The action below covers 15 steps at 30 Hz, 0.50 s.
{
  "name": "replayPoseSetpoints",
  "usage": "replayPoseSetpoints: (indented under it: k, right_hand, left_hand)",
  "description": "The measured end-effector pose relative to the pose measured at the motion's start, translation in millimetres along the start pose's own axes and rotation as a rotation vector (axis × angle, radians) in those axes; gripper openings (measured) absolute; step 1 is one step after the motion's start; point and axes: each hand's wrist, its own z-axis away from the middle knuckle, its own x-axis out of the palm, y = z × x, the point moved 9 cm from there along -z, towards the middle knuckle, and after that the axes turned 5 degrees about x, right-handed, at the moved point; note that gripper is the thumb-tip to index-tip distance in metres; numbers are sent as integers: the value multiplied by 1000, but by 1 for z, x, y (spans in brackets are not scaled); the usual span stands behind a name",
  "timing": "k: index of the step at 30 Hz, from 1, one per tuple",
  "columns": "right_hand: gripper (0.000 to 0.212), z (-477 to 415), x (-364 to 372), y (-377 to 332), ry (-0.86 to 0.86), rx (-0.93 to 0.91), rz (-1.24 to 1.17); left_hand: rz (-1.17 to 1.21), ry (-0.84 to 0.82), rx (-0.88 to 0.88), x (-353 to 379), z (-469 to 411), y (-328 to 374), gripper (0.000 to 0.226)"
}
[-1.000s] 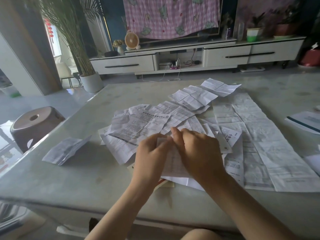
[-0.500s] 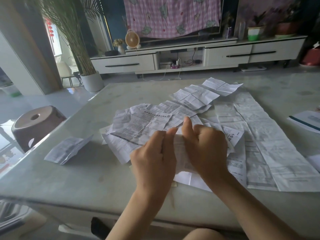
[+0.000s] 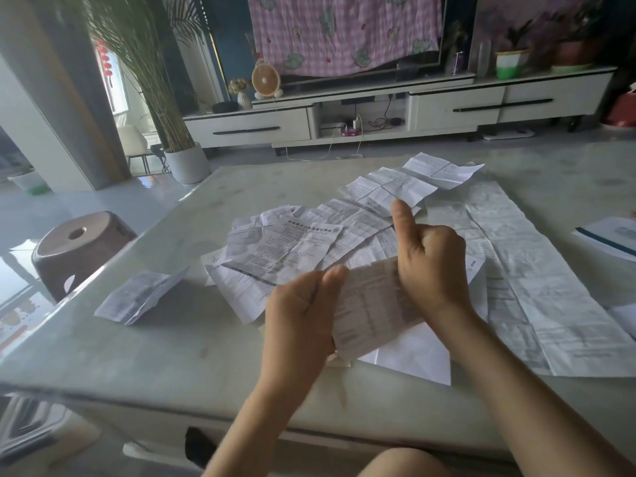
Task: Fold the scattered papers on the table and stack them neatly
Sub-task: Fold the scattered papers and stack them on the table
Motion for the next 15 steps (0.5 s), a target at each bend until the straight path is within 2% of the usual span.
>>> replayPoseSetpoints:
  k: [2, 4, 5, 7, 10, 13, 15]
  right_hand:
    - [68, -2, 6, 2, -73, 5, -11]
    - [66, 0, 11, -3, -111, -41, -12]
    - [64, 2, 13, -6, -116, -51, -13]
    - [62, 6, 20, -7, -154, -22, -48]
    - [75, 20, 37, 0, -257, 88, -69]
    - [57, 24, 27, -5, -112, 16, -22]
    - [58, 20, 31, -6, -180, -10, -24]
  left_hand:
    - [22, -221, -92, 4, -2, -8, 36]
    - [6, -325, -112, 0, -3, -8, 29]
    - [-13, -298, -96, -8, -4, -7, 29]
    - [-16, -116, -70, -28, -6, -6, 31]
    - [59, 85, -94, -45, 1, -10, 29]
    - [193, 53, -213, -37, 14, -21, 26]
    - [356, -69, -373, -24, 22, -34, 24]
